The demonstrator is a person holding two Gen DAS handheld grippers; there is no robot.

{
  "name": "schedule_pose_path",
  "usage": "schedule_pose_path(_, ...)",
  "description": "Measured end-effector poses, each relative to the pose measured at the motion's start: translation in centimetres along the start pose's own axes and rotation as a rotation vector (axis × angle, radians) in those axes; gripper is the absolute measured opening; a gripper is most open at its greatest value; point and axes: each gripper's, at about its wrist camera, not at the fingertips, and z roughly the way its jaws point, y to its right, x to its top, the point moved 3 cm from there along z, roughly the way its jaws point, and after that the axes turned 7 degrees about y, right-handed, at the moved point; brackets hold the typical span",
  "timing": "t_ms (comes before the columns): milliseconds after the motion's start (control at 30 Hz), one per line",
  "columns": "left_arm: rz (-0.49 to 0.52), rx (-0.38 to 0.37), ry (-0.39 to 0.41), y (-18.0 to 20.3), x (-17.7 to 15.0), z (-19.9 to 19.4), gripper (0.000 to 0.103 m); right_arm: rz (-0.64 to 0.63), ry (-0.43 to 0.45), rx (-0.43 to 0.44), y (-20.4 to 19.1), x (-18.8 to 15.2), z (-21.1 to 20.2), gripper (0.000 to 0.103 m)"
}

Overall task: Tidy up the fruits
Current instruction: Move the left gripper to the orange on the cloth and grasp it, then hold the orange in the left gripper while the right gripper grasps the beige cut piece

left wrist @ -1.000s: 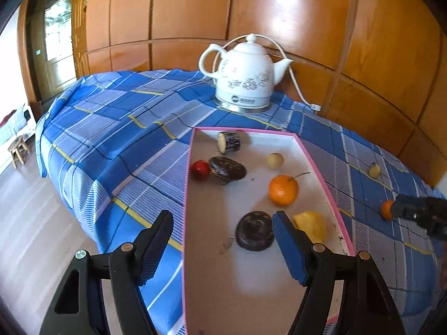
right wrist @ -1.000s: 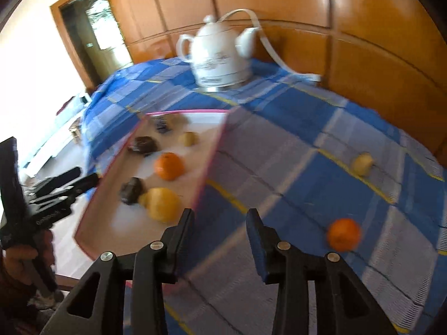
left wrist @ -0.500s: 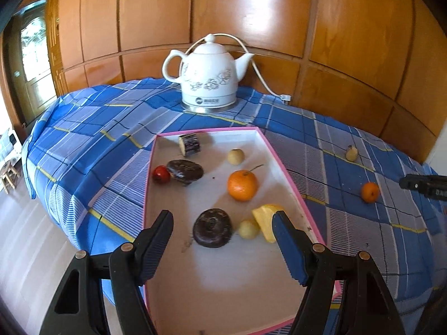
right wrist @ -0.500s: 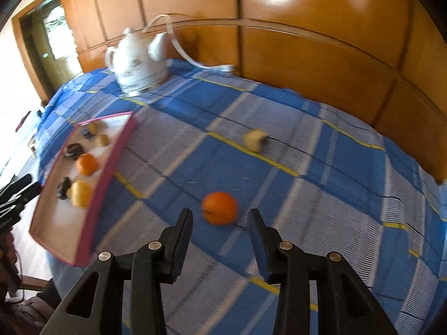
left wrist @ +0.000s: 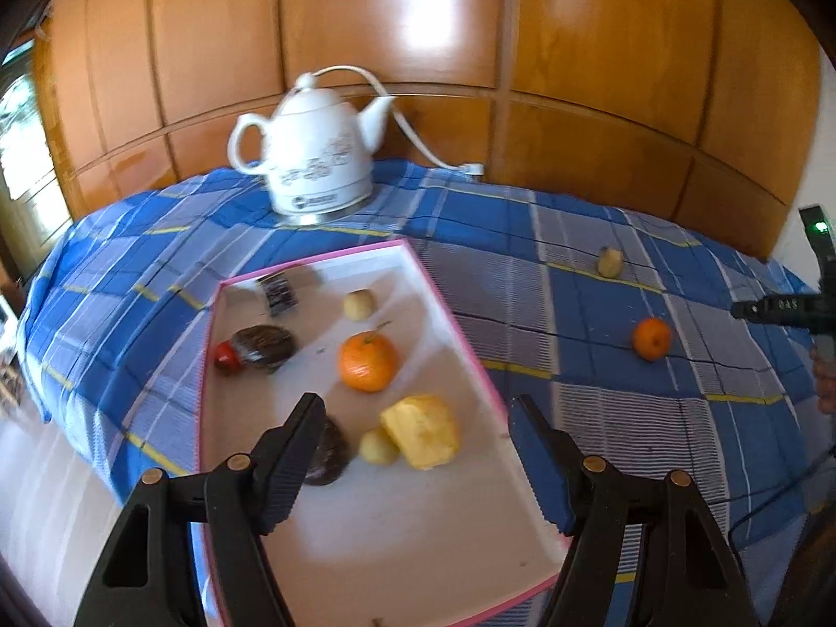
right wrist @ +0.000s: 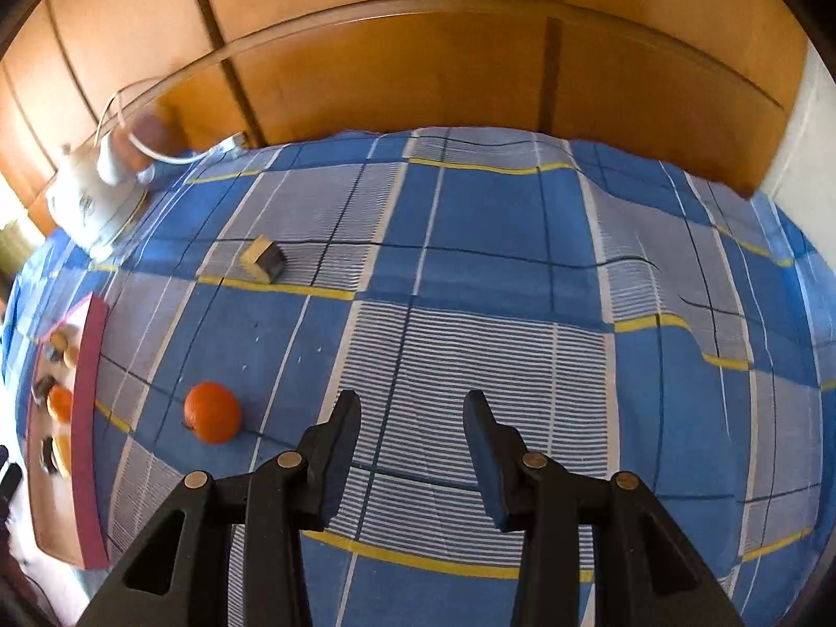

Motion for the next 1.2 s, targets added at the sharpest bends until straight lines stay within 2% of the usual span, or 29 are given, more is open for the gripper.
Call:
schedule_pose_path(167,0.064,-0.098,-0.023,3.6,1.0,1.1,0.067,0.034,-0.011,-0.006,0.6,-0.2,-0.1,0.041)
schedule_pose_path(300,0.079,-0.2,-0.078,6.6,1.6,2.8,0.064,0.057,-0.031,-0.012,0.9,-0.3,0.2,0.041)
schedule_pose_path(567,0.165,-0.321,-0.124,14.1,2.2,6.0,0.062,0.064,-0.026,0.011,0.6,-0.1,-0.1,0.041)
schedule_pose_path(867,0.159,-0.344,-0.185,18.8,2.5,11.8,0.062,0.064,0.002,0.051,0.0,0.4,-0.7,0.041)
schedule_pose_path(900,0.155,-0.344,-0.19,19.1,2.5,12.4,0.06,0.063,0.004,0.055,0.0,0.4,-0.8,0.041)
schedule_pose_path(1000,0.161,-0.341,-0.228,20.0,2.1,14.3,0.04,0.051,0.011,0.06,-0.4,0.5,-0.9,0.041)
schedule_pose_path(1067,0.135,-0.353,-0.239,20.0,1.8,14.8,0.04,0.042,0.013,0.064,-0.5,0.6,-0.9,0.041)
schedule_pose_path(1200,0.12,-0.356,-0.22,18.8,1.2,13.2,0.039,0.033,0.017,0.063,-0.6,0.5,-1.0,0.041)
